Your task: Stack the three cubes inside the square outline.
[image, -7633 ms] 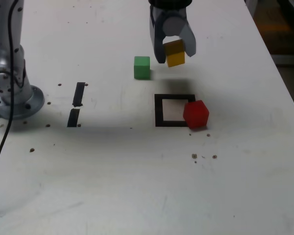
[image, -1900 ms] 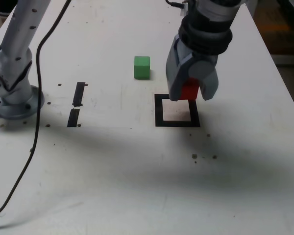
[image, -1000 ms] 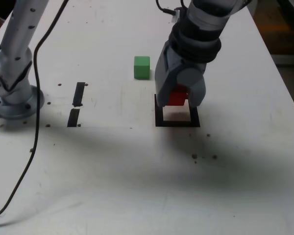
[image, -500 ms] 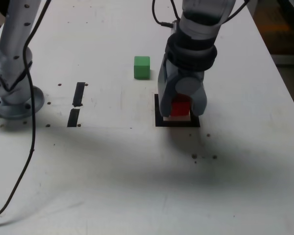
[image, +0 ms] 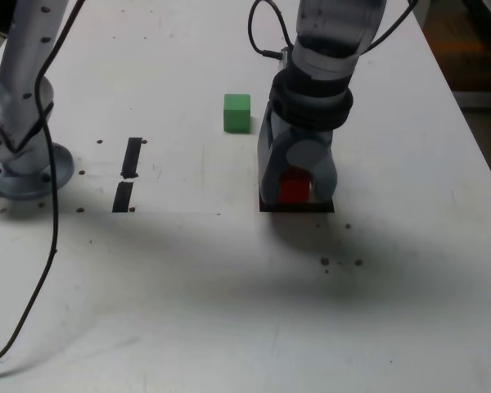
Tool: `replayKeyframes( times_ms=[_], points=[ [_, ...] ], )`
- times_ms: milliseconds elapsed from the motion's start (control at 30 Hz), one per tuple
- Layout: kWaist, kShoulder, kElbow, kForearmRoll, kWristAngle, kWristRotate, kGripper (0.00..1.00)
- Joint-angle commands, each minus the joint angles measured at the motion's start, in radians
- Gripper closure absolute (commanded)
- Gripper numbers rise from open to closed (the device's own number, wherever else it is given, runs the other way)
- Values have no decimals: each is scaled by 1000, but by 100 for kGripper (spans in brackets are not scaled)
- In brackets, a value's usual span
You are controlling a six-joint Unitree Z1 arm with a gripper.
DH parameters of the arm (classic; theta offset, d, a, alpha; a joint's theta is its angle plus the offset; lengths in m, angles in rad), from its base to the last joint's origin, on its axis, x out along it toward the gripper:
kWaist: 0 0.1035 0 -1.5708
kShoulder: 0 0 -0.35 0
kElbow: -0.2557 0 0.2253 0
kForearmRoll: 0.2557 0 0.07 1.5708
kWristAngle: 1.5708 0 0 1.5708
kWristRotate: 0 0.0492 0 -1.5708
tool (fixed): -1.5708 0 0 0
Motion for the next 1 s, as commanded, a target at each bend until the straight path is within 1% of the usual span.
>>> replayKeyframes(
  times_ms=[0,100,367,600,767,967],
  points=[
    [1,-10,7,-4,1,2,55],
    [2,-10,13,-10,2,4,47],
    [5,-10,31,-34,14,7,38],
    [11,-15,67,-71,27,10,34],
    [11,-25,74,-70,46,10,30],
    [11,-44,75,-58,76,-1,28]
  ],
)
